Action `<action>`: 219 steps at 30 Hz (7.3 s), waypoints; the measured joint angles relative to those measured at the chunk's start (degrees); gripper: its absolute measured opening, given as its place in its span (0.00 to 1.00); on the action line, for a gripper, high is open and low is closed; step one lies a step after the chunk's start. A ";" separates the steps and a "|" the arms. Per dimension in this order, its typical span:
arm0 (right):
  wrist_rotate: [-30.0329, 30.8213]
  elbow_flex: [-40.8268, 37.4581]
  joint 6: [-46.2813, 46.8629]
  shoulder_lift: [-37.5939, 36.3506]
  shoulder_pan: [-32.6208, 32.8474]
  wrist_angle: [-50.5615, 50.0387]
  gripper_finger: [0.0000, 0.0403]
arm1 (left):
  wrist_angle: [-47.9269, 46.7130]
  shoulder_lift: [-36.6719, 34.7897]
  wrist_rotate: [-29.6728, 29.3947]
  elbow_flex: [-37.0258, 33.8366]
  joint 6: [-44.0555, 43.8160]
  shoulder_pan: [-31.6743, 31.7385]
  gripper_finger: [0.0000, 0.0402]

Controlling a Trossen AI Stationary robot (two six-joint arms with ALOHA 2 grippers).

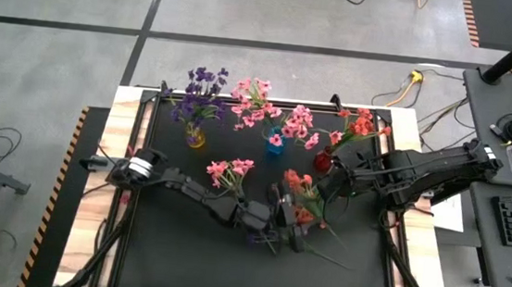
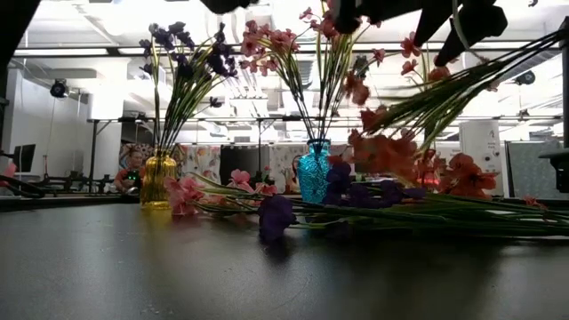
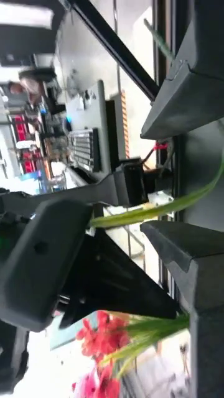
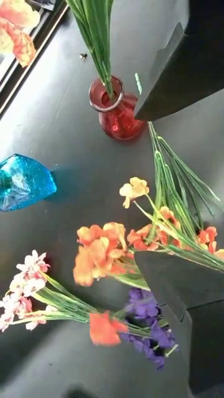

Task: Sort flowers into vase by color
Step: Put the orange flower into the red vase

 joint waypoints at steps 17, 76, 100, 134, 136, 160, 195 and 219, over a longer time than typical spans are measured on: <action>-0.05 0.00 -4.57 0.00 0.00 3.10 0.87 | -0.46 -0.02 3.64 0.07 -1.42 3.18 0.14; -5.23 0.74 -5.80 2.07 -4.18 3.19 0.87 | -2.53 -0.28 3.21 0.07 0.38 3.29 0.00; 0.84 5.04 -2.89 1.11 -4.15 8.40 0.87 | -2.54 -0.74 4.09 0.07 5.54 3.09 0.00; 4.16 5.30 -9.96 1.11 -4.15 14.43 0.87 | -6.27 -3.85 -7.87 0.04 5.93 -0.21 0.24; 4.14 5.30 -10.26 1.11 -4.15 14.43 0.87 | -6.36 -3.85 -9.15 0.04 6.41 -0.61 0.28; 4.27 5.30 -13.11 1.11 -4.15 14.89 0.87 | -3.21 -4.63 -16.77 1.78 12.14 -1.26 0.39; 4.29 5.30 -15.09 1.11 -4.13 14.85 0.87 | -1.33 -6.89 -18.71 1.97 25.98 -1.02 0.00; 4.23 5.30 -15.04 1.11 -4.15 14.44 0.87 | -12.82 -11.37 -23.04 1.88 27.04 -2.64 0.00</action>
